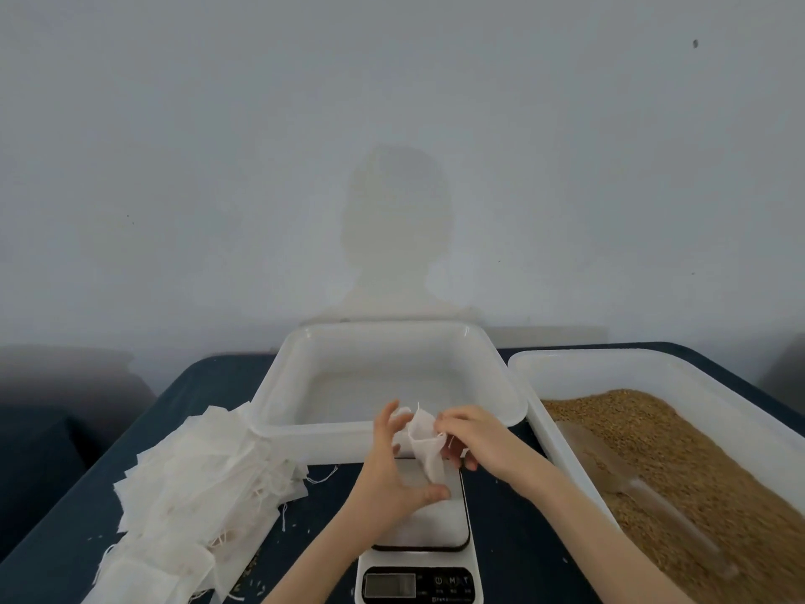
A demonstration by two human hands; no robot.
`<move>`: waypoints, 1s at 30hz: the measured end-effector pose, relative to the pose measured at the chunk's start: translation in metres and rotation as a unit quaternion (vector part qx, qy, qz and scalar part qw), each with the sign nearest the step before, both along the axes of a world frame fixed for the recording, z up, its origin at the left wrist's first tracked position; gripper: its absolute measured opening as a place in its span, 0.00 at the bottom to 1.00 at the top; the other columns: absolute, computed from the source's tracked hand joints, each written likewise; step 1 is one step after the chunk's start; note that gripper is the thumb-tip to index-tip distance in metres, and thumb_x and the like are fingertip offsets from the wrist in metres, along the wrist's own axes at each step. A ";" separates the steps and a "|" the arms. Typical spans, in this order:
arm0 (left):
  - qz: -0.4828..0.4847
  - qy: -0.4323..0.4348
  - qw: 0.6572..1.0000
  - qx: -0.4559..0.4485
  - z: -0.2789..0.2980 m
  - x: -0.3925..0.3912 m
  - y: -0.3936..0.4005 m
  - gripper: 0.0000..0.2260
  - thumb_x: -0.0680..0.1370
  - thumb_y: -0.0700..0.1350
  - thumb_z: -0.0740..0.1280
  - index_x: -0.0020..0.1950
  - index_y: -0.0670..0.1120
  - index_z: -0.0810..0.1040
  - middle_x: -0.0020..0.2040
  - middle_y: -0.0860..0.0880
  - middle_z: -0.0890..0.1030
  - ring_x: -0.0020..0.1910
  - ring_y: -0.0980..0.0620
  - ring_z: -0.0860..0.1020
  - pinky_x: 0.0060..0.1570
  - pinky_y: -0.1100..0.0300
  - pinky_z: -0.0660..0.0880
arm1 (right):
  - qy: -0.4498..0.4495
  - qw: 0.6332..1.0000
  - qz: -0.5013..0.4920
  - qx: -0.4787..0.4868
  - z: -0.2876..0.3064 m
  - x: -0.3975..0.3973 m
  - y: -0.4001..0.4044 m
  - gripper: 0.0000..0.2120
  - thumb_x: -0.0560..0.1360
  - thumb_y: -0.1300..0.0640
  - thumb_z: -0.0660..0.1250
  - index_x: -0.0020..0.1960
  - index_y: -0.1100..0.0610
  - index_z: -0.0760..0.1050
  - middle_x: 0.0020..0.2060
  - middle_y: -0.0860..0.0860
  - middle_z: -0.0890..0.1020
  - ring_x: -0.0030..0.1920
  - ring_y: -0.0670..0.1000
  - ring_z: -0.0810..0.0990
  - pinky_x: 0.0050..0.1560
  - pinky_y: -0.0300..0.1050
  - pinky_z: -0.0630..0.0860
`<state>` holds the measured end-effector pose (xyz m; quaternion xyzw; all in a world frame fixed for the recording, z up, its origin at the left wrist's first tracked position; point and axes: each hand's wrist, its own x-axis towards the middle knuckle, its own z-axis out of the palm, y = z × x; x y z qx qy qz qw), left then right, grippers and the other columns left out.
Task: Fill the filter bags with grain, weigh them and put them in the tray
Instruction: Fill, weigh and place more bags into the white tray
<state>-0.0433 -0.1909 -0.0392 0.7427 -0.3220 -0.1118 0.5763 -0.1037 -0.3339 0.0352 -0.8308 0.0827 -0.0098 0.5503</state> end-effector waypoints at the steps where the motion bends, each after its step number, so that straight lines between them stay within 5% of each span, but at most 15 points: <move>1: -0.028 0.029 0.999 0.000 0.001 0.000 -0.002 0.45 0.62 0.44 0.79 0.69 0.60 0.55 0.61 0.62 0.73 0.61 0.60 0.73 0.61 0.65 0.69 | -0.003 1.000 0.014 0.009 0.005 -0.002 -0.002 0.13 0.79 0.60 0.59 0.35 0.56 0.72 0.27 0.47 0.76 0.27 0.44 0.71 0.26 0.34 0.63; 5: -0.071 0.067 0.995 0.008 0.007 -0.002 -0.014 0.25 0.65 0.47 0.75 0.61 0.53 0.72 0.53 0.55 0.81 0.53 0.55 0.79 0.53 0.61 0.77 | -0.014 0.999 0.031 -0.011 0.017 -0.010 -0.010 0.14 0.80 0.60 0.59 0.37 0.57 0.73 0.29 0.48 0.76 0.27 0.43 0.72 0.27 0.33 0.64; 11: -0.057 0.113 0.992 -0.006 0.010 0.000 -0.026 0.09 0.74 0.40 0.71 0.53 0.46 0.76 0.44 0.49 0.78 0.43 0.57 0.78 0.41 0.63 0.77 | -0.044 0.995 -0.059 -0.066 0.026 -0.030 -0.042 0.19 0.81 0.49 0.57 0.37 0.55 0.78 0.31 0.47 0.81 0.27 0.44 0.73 0.27 0.31 0.66; 15: -0.044 0.079 0.996 0.017 0.014 0.005 -0.028 0.08 0.74 0.42 0.70 0.52 0.46 0.75 0.44 0.48 0.78 0.43 0.54 0.79 0.36 0.65 0.75 | -0.074 0.922 -0.241 -0.293 0.021 -0.058 -0.111 0.17 0.80 0.48 0.58 0.35 0.52 0.75 0.30 0.50 0.81 0.25 0.44 0.72 0.29 0.37 0.69; 17: -0.029 0.063 0.997 0.028 0.015 0.008 -0.030 0.09 0.75 0.41 0.70 0.52 0.48 0.74 0.43 0.49 0.79 0.40 0.56 0.79 0.35 0.64 0.75 | 0.028 0.873 -0.272 -0.405 0.007 -0.073 -0.151 0.13 0.79 0.54 0.58 0.39 0.52 0.75 0.32 0.50 0.81 0.28 0.44 0.75 0.31 0.39 0.75; 20: -0.013 0.040 0.998 0.056 0.014 0.010 -0.035 0.11 0.74 0.44 0.71 0.51 0.55 0.72 0.43 0.51 0.79 0.33 0.60 0.79 0.37 0.64 0.76 | 0.243 0.829 -0.162 -0.477 -0.028 -0.085 -0.193 0.08 0.78 0.57 0.59 0.51 0.54 0.77 0.45 0.49 0.82 0.39 0.44 0.78 0.40 0.37 0.77; 23: -0.009 0.033 0.997 0.069 0.014 0.011 -0.043 0.11 0.74 0.46 0.71 0.50 0.57 0.72 0.43 0.53 0.79 0.31 0.62 0.78 0.36 0.65 0.77 | 0.331 0.838 -0.080 -0.426 -0.052 -0.091 -0.200 0.14 0.79 0.45 0.61 0.59 0.53 0.73 0.49 0.46 0.79 0.40 0.42 0.76 0.37 0.32 0.72; 28: -0.027 0.027 0.996 0.084 0.011 0.008 -0.051 0.11 0.74 0.44 0.70 0.53 0.55 0.73 0.43 0.53 0.77 0.31 0.64 0.76 0.35 0.68 0.75 | 0.294 0.828 -0.088 -0.469 -0.056 -0.086 -0.200 0.11 0.77 0.44 0.62 0.43 0.51 0.71 0.38 0.45 0.76 0.34 0.42 0.72 0.31 0.33 0.67; 30: -0.029 0.028 0.996 0.083 0.010 0.007 -0.052 0.12 0.74 0.43 0.70 0.52 0.56 0.73 0.43 0.53 0.77 0.32 0.64 0.77 0.34 0.69 0.74 | 0.262 0.843 -0.114 -0.455 -0.054 -0.084 -0.203 0.12 0.79 0.44 0.59 0.45 0.52 0.69 0.38 0.45 0.76 0.33 0.41 0.72 0.30 0.32 0.66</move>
